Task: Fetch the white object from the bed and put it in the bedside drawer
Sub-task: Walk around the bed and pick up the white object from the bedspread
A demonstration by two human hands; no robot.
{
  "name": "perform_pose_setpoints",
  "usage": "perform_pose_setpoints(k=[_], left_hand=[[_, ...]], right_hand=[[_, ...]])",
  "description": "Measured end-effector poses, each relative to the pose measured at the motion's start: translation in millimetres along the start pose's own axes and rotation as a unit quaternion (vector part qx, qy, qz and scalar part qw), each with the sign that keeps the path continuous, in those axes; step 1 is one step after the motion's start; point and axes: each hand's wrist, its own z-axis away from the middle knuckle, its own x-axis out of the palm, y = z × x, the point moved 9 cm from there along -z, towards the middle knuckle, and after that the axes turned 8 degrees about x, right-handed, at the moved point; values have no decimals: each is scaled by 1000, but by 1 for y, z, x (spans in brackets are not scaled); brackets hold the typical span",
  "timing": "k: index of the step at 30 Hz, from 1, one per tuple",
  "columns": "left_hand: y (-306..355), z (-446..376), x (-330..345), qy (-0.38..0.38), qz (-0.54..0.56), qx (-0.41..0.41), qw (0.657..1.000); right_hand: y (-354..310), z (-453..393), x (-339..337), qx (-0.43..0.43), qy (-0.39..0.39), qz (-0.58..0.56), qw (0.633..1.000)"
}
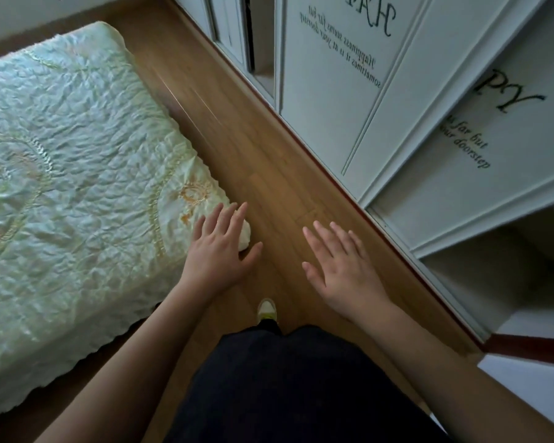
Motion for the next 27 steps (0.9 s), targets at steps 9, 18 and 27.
perform_pose_setpoints(k=[9,18,27], left_hand=[[-40,-104,-15,-7,-22,10,1000],[-39,-237,-2,-38,-18,-14,999],[-51,-340,-38,2,-22,-67,998]], right_hand=[[17,-139,-24,0,-14,-11,1000],[89,-281,-35,-12,-30,-16,999],[110,-399,-71,-80,-44,-19,996]])
